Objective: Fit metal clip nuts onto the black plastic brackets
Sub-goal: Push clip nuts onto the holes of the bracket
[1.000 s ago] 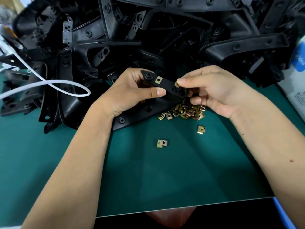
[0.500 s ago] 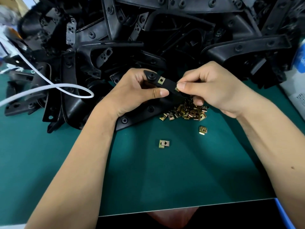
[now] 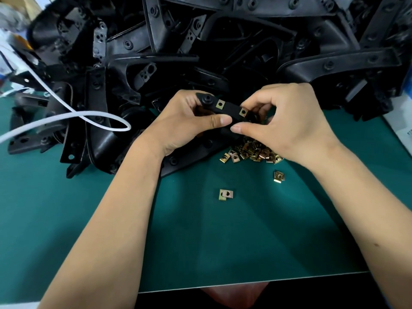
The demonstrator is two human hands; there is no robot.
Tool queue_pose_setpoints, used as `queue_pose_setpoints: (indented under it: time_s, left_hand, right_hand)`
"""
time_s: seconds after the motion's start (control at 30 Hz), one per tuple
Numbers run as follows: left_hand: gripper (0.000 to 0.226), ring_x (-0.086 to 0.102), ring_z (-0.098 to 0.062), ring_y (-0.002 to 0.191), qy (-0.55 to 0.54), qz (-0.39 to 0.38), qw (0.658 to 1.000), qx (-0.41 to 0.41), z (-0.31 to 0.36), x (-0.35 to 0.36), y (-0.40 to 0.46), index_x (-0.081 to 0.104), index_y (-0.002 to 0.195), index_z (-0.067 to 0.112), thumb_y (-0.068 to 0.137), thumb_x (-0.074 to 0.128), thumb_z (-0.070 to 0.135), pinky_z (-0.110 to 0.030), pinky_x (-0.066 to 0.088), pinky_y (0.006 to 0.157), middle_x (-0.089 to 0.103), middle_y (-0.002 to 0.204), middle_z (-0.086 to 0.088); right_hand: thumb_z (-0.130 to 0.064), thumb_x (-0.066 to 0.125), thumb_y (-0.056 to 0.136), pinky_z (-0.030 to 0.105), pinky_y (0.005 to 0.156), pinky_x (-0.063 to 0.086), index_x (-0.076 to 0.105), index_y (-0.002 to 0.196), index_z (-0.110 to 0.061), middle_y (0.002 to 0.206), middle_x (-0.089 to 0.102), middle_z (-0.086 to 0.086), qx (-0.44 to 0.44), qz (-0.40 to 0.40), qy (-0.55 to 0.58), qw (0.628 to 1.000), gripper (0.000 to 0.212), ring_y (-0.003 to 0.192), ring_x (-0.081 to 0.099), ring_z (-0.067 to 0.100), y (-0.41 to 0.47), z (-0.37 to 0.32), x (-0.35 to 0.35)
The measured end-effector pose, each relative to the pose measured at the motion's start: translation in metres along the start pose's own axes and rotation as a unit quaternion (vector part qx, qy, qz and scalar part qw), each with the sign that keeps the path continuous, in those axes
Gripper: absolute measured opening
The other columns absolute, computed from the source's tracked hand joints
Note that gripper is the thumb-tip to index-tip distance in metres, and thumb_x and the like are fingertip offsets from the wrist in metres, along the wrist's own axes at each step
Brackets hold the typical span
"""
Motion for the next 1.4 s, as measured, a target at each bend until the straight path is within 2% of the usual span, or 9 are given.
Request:
queue_pose_setpoints:
  time_s: [0.37,0.6,0.7,0.8,0.87,0.97,1.2,1.3,1.4]
  left_hand:
    - [0.015,0.073,-0.009,0.098,0.005,0.003,1.0,0.005,0.0,0.001,-0.003,0.076,0.101,0.015,0.09,0.076,0.005,-0.02,0.054,0.085,0.079,0.099,0.007]
    - [0.015,0.074,-0.011,0.1,0.04,0.014,0.999,-0.008,0.003,0.0,-0.003,0.078,0.102,0.019,0.09,0.078,0.011,-0.021,0.055,0.086,0.08,0.103,0.005]
    - [0.014,0.075,-0.018,0.098,0.1,0.024,0.994,-0.036,0.008,-0.003,-0.004,0.079,0.102,0.02,0.089,0.081,0.021,-0.032,0.059,0.086,0.08,0.103,0.001]
    - [0.025,0.072,-0.011,0.074,0.274,0.085,0.954,-0.084,0.014,-0.018,-0.006,0.076,0.081,0.028,0.076,0.086,0.05,-0.034,0.059,0.069,0.076,0.08,0.007]
    - [0.036,0.064,-0.005,0.063,0.397,0.127,0.907,-0.07,0.025,-0.022,-0.007,0.071,0.071,0.03,0.072,0.08,0.065,-0.028,0.051,0.061,0.069,0.067,0.011]
    - [0.042,0.062,-0.01,0.067,0.443,0.195,0.874,-0.042,0.042,-0.019,-0.007,0.069,0.073,0.027,0.081,0.07,0.067,-0.031,0.048,0.064,0.064,0.066,0.011]
    - [0.045,0.055,-0.007,0.059,0.365,0.219,0.904,0.045,0.108,0.059,0.037,0.068,0.076,0.018,0.093,0.064,0.059,-0.026,0.036,0.055,0.06,0.064,0.008]
    - [0.044,0.058,-0.007,0.068,0.344,0.193,0.915,0.091,0.146,0.137,0.063,0.067,0.081,0.02,0.093,0.059,0.062,-0.024,0.039,0.06,0.06,0.069,0.01]
    - [0.037,0.065,-0.017,0.095,0.322,0.129,0.922,0.172,0.179,0.243,0.069,0.066,0.1,0.02,0.09,0.061,0.055,-0.035,0.046,0.081,0.069,0.091,0.007]
  right_hand:
    - [-0.034,0.091,0.075,0.025,0.064,0.051,0.081,0.086,-0.024,0.077,0.069,-0.013,-0.032,-0.016,-0.002,0.999,0.018,0.072,0.064,0.01,0.003,-0.001,0.002]
    - [-0.036,0.09,0.075,0.015,0.061,0.046,0.081,0.084,-0.023,0.074,0.068,-0.013,-0.04,-0.009,-0.012,0.999,0.018,0.069,0.063,0.007,0.003,0.001,0.002]
    - [-0.035,0.091,0.075,0.013,0.058,0.048,0.08,0.081,-0.027,0.067,0.068,-0.012,-0.009,-0.009,0.014,1.0,0.014,0.064,0.064,0.001,0.002,0.006,0.001]
    - [-0.034,0.091,0.076,0.022,0.057,0.057,0.08,0.083,-0.024,0.067,0.07,-0.008,0.028,0.005,0.045,0.999,0.016,0.059,0.069,0.005,0.004,0.015,-0.001]
    - [-0.032,0.091,0.078,0.032,0.057,0.06,0.08,0.083,-0.02,0.067,0.071,-0.005,0.048,0.036,0.07,0.996,0.017,0.056,0.07,0.009,0.005,0.019,-0.006]
    - [-0.028,0.089,0.079,0.042,0.055,0.059,0.077,0.079,-0.016,0.064,0.069,-0.006,0.072,0.108,0.105,0.986,0.017,0.051,0.068,0.01,0.007,0.024,-0.019]
    - [-0.038,0.078,0.088,0.046,0.058,0.059,0.059,0.078,-0.027,0.068,0.058,-0.016,0.062,0.197,0.173,0.963,0.024,0.067,0.062,0.008,-0.02,0.022,-0.112]
    - [-0.03,0.075,0.089,0.055,0.078,0.059,0.063,0.089,-0.021,0.089,0.069,-0.005,0.036,0.367,0.193,0.909,0.016,0.09,0.068,0.019,-0.055,0.033,-0.181]
    - [-0.014,0.076,0.084,0.046,0.09,0.058,0.065,0.1,-0.004,0.099,0.074,0.007,0.052,0.532,0.196,0.822,0.021,0.094,0.069,0.023,-0.12,0.064,-0.251]
Point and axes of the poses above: each hand's wrist, its own y-axis towards the middle knuckle, its own x-axis out of the palm, z = x × y, the point moved 5 cm from there along y, towards the middle knuckle
